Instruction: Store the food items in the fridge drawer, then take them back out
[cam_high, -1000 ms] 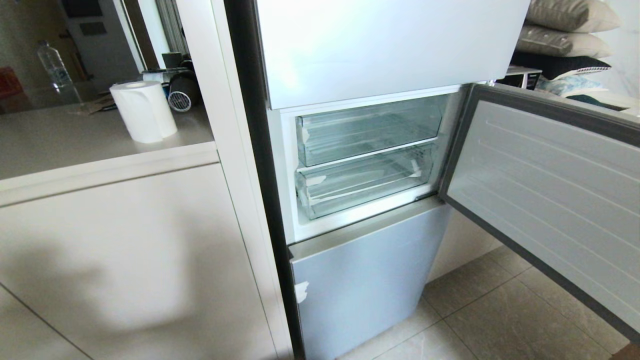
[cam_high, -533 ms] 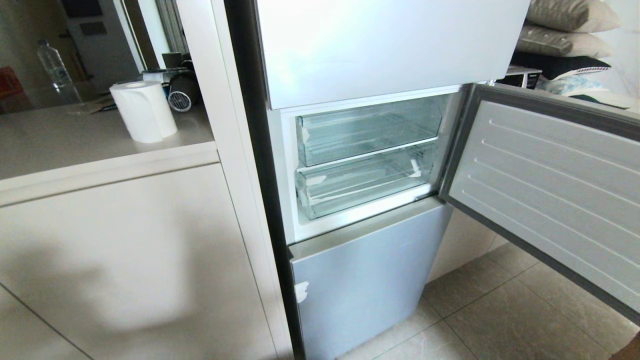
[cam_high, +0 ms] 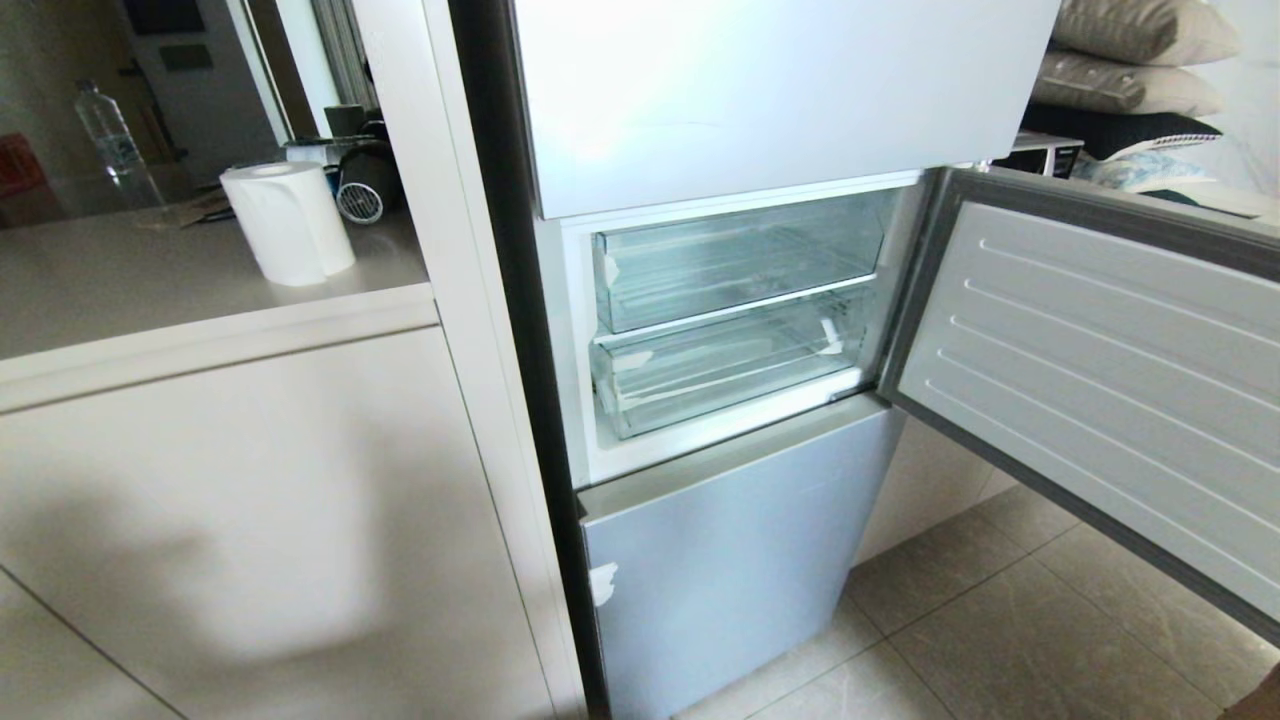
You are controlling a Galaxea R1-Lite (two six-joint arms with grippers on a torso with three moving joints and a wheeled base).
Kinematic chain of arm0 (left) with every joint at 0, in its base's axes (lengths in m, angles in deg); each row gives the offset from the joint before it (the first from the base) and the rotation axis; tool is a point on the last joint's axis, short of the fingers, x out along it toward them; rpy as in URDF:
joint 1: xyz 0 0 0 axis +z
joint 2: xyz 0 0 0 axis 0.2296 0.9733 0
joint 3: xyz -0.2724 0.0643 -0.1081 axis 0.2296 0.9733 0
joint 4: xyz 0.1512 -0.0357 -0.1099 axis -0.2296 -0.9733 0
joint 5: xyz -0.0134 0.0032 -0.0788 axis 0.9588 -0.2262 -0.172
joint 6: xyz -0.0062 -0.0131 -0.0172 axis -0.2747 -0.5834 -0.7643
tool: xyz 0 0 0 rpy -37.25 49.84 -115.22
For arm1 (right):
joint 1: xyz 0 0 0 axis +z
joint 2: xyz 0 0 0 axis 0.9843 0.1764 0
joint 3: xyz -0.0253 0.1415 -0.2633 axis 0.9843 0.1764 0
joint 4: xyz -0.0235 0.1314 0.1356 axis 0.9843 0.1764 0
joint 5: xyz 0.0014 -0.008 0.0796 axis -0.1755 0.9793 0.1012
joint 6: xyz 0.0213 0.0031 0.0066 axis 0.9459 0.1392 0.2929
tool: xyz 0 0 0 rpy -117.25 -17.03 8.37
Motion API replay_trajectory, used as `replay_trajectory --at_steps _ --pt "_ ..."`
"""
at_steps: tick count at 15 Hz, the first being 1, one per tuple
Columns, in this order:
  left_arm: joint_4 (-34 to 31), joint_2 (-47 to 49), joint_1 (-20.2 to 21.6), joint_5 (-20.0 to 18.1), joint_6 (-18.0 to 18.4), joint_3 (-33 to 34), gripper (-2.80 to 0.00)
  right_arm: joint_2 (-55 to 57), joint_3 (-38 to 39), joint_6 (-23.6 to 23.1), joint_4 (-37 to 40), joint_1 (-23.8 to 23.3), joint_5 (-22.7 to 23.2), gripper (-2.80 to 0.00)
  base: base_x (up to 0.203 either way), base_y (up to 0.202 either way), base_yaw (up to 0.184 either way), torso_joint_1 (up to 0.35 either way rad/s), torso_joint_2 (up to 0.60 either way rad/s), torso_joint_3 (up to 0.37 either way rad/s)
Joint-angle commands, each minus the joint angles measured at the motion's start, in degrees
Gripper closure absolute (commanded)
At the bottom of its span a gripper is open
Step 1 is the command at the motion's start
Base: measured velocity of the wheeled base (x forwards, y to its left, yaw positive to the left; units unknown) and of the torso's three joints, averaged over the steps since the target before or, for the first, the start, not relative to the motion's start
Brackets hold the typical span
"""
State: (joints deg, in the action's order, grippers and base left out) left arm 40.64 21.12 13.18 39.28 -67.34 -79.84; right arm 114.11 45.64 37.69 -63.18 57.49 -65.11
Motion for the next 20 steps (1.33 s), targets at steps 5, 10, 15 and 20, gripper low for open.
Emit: replay_trajectory --at_steps 5,10,15,20 --pt "0.02 0.09 0.01 0.02 0.0 0.01 0.0 -24.53 4.14 -2.55 22.95 18.58 -5.8 0.0 0.0 0.0 0.0 0.0 0.0 0.0" --pt "-0.07 0.08 0.01 0.02 0.02 0.01 0.0 -50.17 3.92 -7.17 34.23 22.31 -6.86 0.0 0.0 0.0 0.0 0.0 0.0 0.0" --pt "0.02 0.0 0.01 0.02 -0.09 0.01 0.0 -52.82 4.16 -13.53 36.52 22.79 -5.84 0.0 0.0 0.0 0.0 0.0 0.0 0.0" --pt "0.02 0.0 0.01 0.02 -0.09 0.01 0.0 -52.82 4.19 -13.89 36.52 22.79 -5.78 0.0 0.0 0.0 0.0 0.0 0.0 0.0"
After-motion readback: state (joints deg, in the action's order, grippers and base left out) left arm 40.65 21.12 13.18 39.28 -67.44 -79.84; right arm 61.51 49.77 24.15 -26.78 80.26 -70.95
